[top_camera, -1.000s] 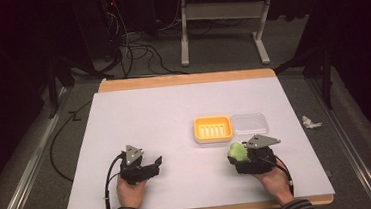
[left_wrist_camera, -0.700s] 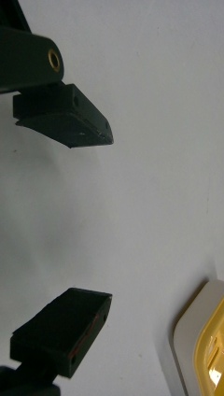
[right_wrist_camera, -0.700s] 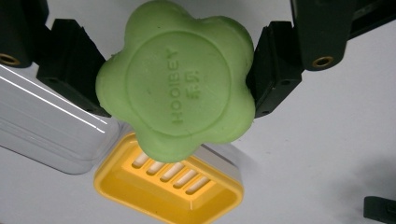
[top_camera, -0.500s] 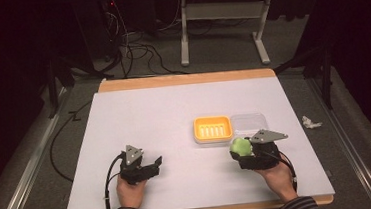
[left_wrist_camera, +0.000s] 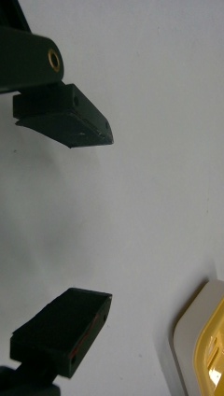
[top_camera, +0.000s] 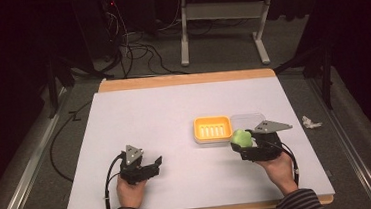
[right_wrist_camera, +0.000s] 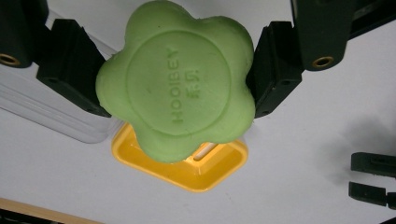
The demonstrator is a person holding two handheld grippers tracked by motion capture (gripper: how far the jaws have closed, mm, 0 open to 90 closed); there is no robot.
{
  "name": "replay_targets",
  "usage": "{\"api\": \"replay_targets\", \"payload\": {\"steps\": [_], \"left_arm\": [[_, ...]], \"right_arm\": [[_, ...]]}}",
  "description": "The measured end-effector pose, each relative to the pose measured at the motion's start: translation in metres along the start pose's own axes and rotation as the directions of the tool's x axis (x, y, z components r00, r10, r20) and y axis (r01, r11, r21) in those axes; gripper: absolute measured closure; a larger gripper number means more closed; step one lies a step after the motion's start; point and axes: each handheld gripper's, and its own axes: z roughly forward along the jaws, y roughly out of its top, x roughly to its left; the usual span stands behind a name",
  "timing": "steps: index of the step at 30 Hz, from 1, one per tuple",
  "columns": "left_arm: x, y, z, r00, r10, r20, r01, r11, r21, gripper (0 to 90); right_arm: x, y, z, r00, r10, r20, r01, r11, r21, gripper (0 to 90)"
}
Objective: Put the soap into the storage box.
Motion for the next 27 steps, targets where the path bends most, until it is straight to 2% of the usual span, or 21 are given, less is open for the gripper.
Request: {"api": "replay_targets", "payload": {"steps": [8, 17, 27], "left_arm": [[0.000, 0.000, 0.000, 1.0000, 0.003, -0.001, -0.003, 1.0000, 0.002, 20.3], [0.000, 0.000, 0.000, 1.0000, 0.002, -0.001, -0.002, 1.0000, 0.002, 20.3], [0.000, 0.000, 0.000, 1.0000, -0.001, 0.000, 0.001, 1.0000, -0.001, 20.2]], "right_arm": [[-0.006, 0.011, 0.004, 0.9994, 0.025, -0.023, -0.026, 1.000, -0.009, 26.7], [-0.011, 0.020, 0.012, 0.9990, 0.030, -0.035, -0.030, 1.000, -0.002, 26.7], [-0.017, 0.024, 0.019, 0.9975, 0.055, -0.045, -0.055, 0.998, 0.010, 26.7]]}}
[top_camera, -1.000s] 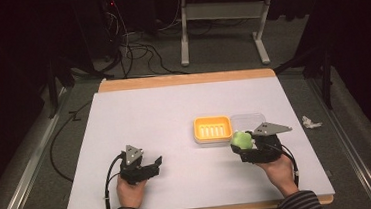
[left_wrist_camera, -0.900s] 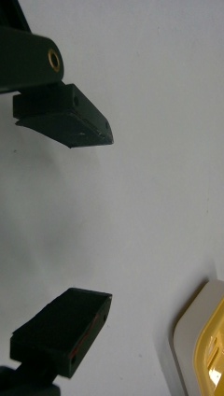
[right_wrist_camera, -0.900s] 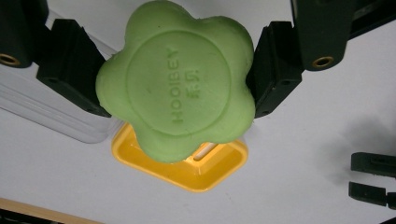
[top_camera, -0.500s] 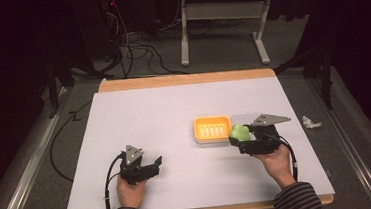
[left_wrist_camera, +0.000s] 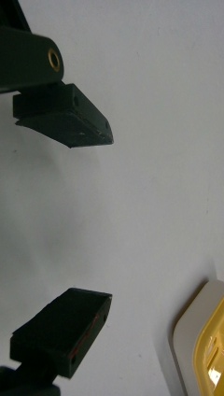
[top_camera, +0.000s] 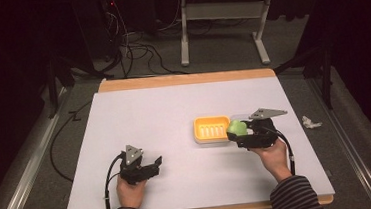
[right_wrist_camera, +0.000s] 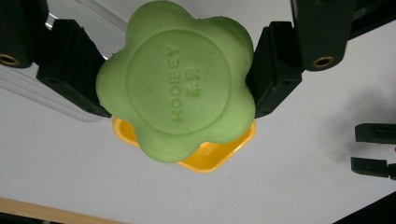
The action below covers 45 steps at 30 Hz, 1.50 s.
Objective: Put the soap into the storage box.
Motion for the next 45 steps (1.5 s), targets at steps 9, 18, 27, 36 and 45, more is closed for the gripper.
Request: {"api": "replay_targets", "payload": {"steps": [9, 18, 27, 36, 45], "left_arm": [[0.000, 0.000, 0.000, 1.0000, 0.001, -0.001, -0.001, 1.0000, 0.001, 20.3], [0.000, 0.000, 0.000, 1.0000, -0.001, 0.000, 0.001, 1.0000, 0.000, 20.2], [0.000, 0.000, 0.000, 1.0000, -0.001, 0.001, 0.001, 1.0000, 0.001, 20.3], [0.000, 0.000, 0.000, 1.0000, -0.002, 0.001, 0.002, 1.0000, 0.000, 20.2], [0.000, 0.001, -0.001, 1.0000, -0.002, 0.000, 0.002, 1.0000, 0.002, 20.2]], "right_arm": [[-0.004, 0.006, 0.009, 1.0000, 0.005, 0.000, -0.005, 1.000, 0.015, 26.7], [-0.004, 0.012, 0.022, 1.0000, 0.007, -0.002, -0.007, 0.999, 0.041, 26.7], [-0.006, 0.015, 0.035, 0.9998, 0.018, 0.004, -0.018, 0.997, 0.073, 26.7], [-0.002, 0.016, 0.049, 0.9993, -0.019, 0.032, 0.016, 0.995, 0.103, 26.7], [-0.001, 0.022, 0.062, 0.9996, -0.010, 0.027, 0.006, 0.992, 0.124, 26.7]]}}
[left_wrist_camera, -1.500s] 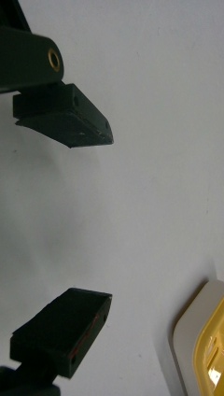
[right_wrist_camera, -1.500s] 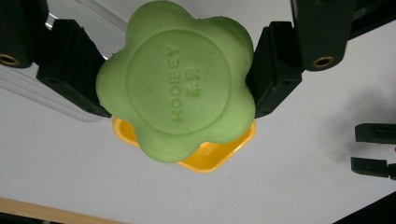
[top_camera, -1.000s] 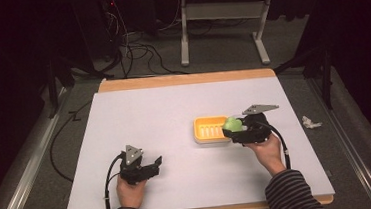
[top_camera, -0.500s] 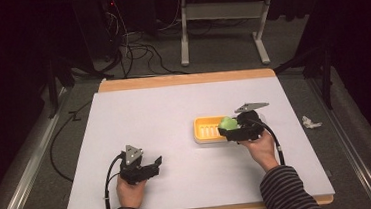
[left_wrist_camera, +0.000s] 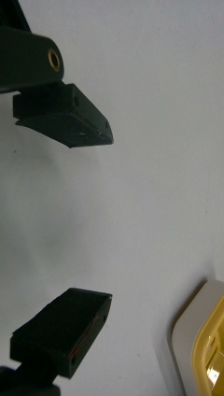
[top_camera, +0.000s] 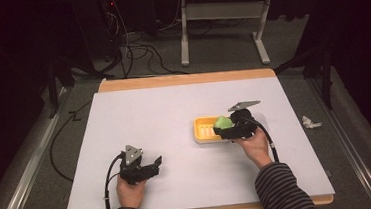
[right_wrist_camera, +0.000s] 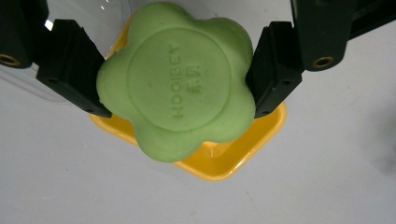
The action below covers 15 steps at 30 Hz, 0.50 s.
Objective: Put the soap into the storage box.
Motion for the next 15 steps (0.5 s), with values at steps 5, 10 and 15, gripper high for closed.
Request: {"api": "replay_targets", "payload": {"steps": [5, 10, 15], "left_arm": [[0.000, 0.000, 0.000, 1.0000, -0.002, -0.003, 0.002, 1.0000, -0.004, 20.3], [0.000, 0.000, 0.001, 1.0000, 0.000, -0.004, 0.000, 1.0000, -0.003, 20.2], [0.000, 0.000, 0.001, 1.0000, -0.001, -0.002, 0.001, 1.0000, -0.003, 20.3]], "right_arm": [[0.000, 0.004, 0.011, 1.0000, 0.001, 0.009, -0.001, 1.000, 0.019, 26.7], [-0.001, 0.005, 0.016, 0.9999, 0.005, 0.014, -0.005, 0.999, 0.033, 26.6], [0.000, 0.006, 0.022, 0.9997, 0.007, 0.023, -0.008, 0.999, 0.046, 26.7]]}}
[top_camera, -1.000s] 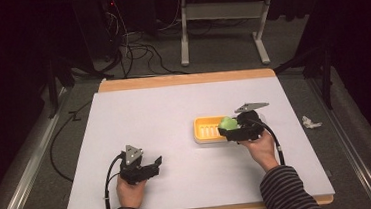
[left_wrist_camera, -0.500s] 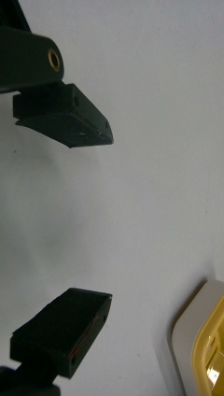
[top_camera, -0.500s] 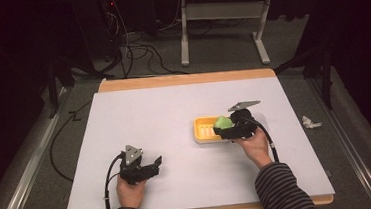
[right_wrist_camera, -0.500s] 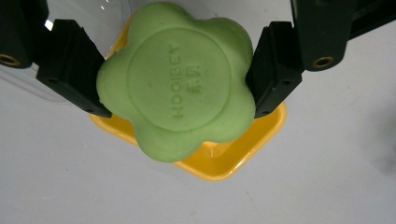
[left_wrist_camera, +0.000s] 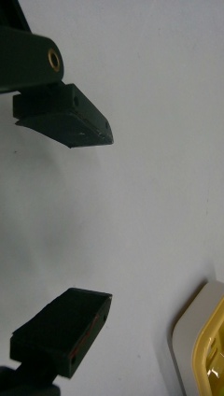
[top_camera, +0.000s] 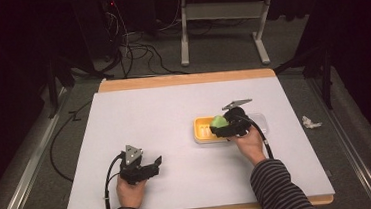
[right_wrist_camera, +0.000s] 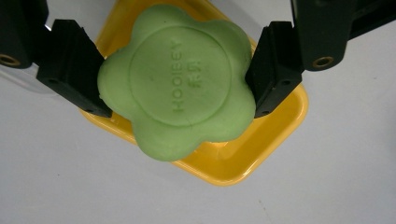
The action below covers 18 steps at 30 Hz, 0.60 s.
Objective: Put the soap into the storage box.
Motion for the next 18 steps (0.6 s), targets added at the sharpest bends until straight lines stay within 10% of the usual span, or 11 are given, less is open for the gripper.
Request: {"api": "replay_targets", "payload": {"steps": [18], "left_arm": [[0.000, 0.000, 0.000, 1.0000, -0.009, 0.002, 0.009, 0.9999, -0.005, 20.3]], "right_arm": [[0.004, 0.004, 0.018, 1.0000, -0.006, 0.005, 0.006, 0.999, 0.052, 26.8]]}}
